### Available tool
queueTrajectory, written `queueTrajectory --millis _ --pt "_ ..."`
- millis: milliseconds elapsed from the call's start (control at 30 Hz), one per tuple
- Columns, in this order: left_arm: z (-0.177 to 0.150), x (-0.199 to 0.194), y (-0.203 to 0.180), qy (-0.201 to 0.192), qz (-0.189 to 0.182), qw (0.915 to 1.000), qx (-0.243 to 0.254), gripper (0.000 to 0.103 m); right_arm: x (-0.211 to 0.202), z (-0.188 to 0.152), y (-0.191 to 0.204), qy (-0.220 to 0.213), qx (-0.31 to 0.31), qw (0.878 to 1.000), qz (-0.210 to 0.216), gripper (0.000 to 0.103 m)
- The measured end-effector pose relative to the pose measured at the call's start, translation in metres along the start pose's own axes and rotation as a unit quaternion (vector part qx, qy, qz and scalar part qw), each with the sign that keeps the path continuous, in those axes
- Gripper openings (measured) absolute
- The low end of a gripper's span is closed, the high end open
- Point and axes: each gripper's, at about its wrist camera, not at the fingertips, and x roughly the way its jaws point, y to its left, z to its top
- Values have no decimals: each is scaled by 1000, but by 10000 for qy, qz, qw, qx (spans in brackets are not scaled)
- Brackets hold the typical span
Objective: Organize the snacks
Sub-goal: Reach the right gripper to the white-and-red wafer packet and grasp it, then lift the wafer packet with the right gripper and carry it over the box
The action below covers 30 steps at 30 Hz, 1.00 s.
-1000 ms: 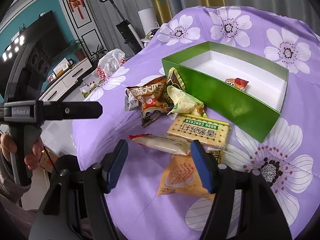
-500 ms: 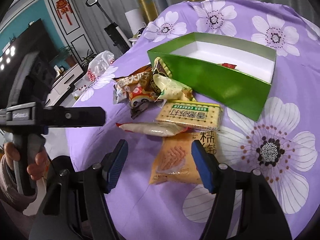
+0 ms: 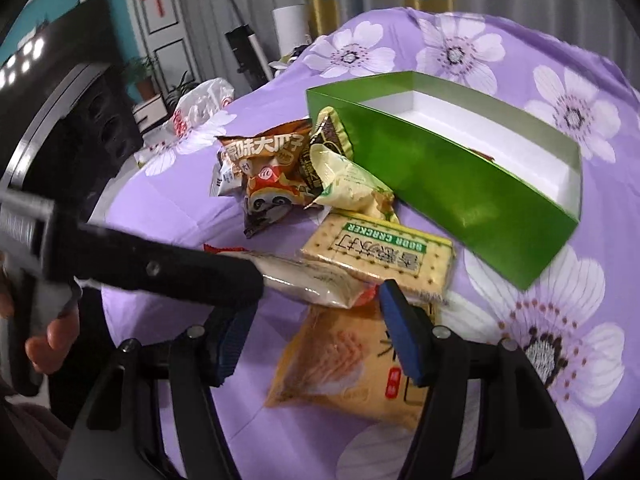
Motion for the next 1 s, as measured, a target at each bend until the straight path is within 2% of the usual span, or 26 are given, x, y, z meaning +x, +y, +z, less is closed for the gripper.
queueTrajectory --millis 133,300,400,500,600,767,833,900,933,1000 --pt "9 3 8 54 -164 9995 -268 78 2 2 3 -39 -199 9998 -38 52" --pt "13 11 16 289 -494 9967 -574 77 0 1 10 -137 -511 9986 -2 29" --pt "16 9 21 248 -599 9951 -744 77 0 -1 13 -161 -613 9980 29 18" --pt "20 4 31 209 -714 9924 -983 77 -1 -4 17 -141 -720 9973 17 18" --pt "21 -1 37 178 -493 9927 -1083 77 0 -4 19 -66 -707 9974 119 20" --pt "21 -4 43 162 -278 9928 -1155 77 6 -3 21 -29 -766 9971 10 22" --pt "20 -6 48 192 -187 9919 -1244 68 8 -4 28 -22 -953 9954 6 26" --pt "19 -7 55 209 -105 9914 -1291 52 10 -4 33 -20 -1065 9943 53 31" --pt "19 -7 56 220 -81 9911 -1309 50 10 -4 35 -17 -1094 9940 71 31" --pt "17 -7 58 224 -10 9911 -1308 38 11 -5 37 -30 -1173 9931 17 27"
